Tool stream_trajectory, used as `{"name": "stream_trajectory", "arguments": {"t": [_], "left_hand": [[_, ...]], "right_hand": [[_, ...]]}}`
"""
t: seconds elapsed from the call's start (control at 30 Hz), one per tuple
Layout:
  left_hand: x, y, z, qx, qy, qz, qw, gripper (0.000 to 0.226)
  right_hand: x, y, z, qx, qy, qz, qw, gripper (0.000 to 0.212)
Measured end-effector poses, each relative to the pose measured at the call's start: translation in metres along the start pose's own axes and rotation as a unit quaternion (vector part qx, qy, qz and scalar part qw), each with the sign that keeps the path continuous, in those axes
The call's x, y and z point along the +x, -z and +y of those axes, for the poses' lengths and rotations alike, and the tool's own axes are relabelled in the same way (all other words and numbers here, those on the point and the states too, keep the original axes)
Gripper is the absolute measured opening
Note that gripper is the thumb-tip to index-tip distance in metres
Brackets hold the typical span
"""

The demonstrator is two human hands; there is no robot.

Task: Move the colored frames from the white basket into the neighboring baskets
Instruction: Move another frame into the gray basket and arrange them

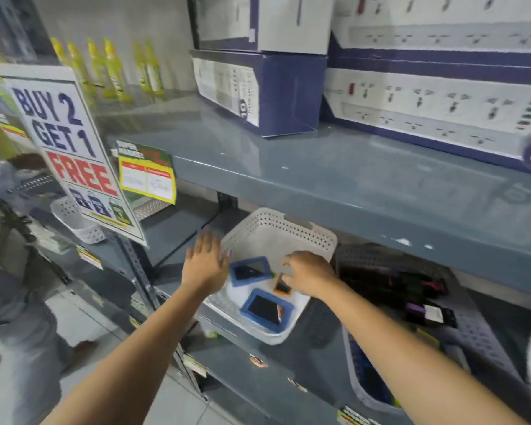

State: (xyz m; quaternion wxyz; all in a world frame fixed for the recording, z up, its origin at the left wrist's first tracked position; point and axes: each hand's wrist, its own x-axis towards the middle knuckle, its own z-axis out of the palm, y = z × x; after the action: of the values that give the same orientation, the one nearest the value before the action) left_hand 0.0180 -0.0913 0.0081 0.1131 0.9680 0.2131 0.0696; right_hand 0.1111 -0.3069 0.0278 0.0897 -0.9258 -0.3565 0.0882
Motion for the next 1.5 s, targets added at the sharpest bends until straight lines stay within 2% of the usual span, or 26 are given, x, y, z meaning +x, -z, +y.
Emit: {"name": "stream_trajectory", "arguments": {"t": [0.1,0.17,0.23,0.27,0.33,0.43,0.5,0.6,0.67,0.7,0.77,0.83,0.93,1.0,1.17,1.23,1.33,1.5], "left_hand": [[0.011,-0.007,-0.039,0.029,0.006,-0.035,0.999,0.062],[0.018,-0.013,-0.051,0.028,-0.006,-0.045,0.999,0.062],[0.024,-0.019,-0.055,0.032,-0.029,-0.055,0.998,0.064],[0.026,-0.02,-0.053,0.033,-0.042,-0.062,0.997,0.064],[0.028,-0.024,-0.053,0.03,-0.059,-0.071,0.995,0.067],[0.03,-0.029,-0.057,0.03,-0.068,-0.043,0.996,0.077],[0.03,-0.031,-0.059,0.022,-0.065,-0.038,0.997,0.075],[0.028,-0.029,-0.057,0.013,-0.068,-0.025,0.997,0.084],[0.027,-0.03,-0.057,0.013,-0.062,-0.023,0.998,0.075],[0.027,-0.029,-0.056,0.014,-0.06,-0.021,0.998,0.069],[0.028,-0.028,-0.054,0.031,-0.06,-0.009,0.998,0.064],[0.024,-0.026,-0.049,0.055,-0.067,0.024,0.996,0.062],[0.015,-0.027,-0.022,0.035,-0.076,0.03,0.996,0.063],[0.008,-0.033,0.009,0.007,-0.084,0.009,0.996,0.063],[-0.018,-0.043,0.112,-0.029,-0.137,0.025,0.99,0.066],[-0.037,-0.047,0.155,-0.077,-0.157,0.016,0.984,0.071],[-0.072,-0.06,0.209,-0.123,-0.165,0.002,0.979,0.076],[-0.111,-0.091,0.244,-0.107,-0.116,-0.032,0.987,0.072]], "right_hand": [[0.032,-0.02,-0.004,-0.032,-0.023,-0.06,0.997,0.029],[0.042,-0.029,-0.002,-0.021,-0.036,-0.089,0.995,0.026],[0.046,-0.035,0.0,-0.005,-0.052,-0.108,0.993,0.014],[0.047,-0.037,0.0,0.005,-0.063,-0.11,0.992,0.012],[0.049,-0.042,-0.001,0.031,-0.084,-0.1,0.991,0.021],[0.049,-0.048,-0.004,0.054,-0.104,-0.075,0.99,0.032],[0.049,-0.051,-0.005,0.053,-0.106,-0.072,0.99,0.028],[0.046,-0.047,-0.004,0.066,-0.096,-0.075,0.99,0.023],[0.043,-0.038,-0.003,0.084,-0.08,-0.064,0.991,0.018],[0.041,-0.033,0.0,0.102,-0.07,-0.052,0.991,0.021],[0.032,-0.014,0.003,0.147,-0.063,-0.035,0.986,0.055],[0.016,0.005,0.011,0.176,-0.047,-0.005,0.983,0.064],[-0.023,0.023,0.043,0.189,-0.019,0.04,0.981,0.065],[-0.055,0.027,0.074,0.187,-0.016,0.026,0.982,0.066],[-0.139,0.029,0.148,0.16,-0.067,0.008,0.985,0.067],[-0.17,0.033,0.167,0.155,-0.087,-0.018,0.984,0.067],[-0.21,0.033,0.185,0.062,-0.092,-0.093,0.989,0.07],[-0.238,0.016,0.202,-0.01,-0.062,-0.193,0.979,0.074]]}}
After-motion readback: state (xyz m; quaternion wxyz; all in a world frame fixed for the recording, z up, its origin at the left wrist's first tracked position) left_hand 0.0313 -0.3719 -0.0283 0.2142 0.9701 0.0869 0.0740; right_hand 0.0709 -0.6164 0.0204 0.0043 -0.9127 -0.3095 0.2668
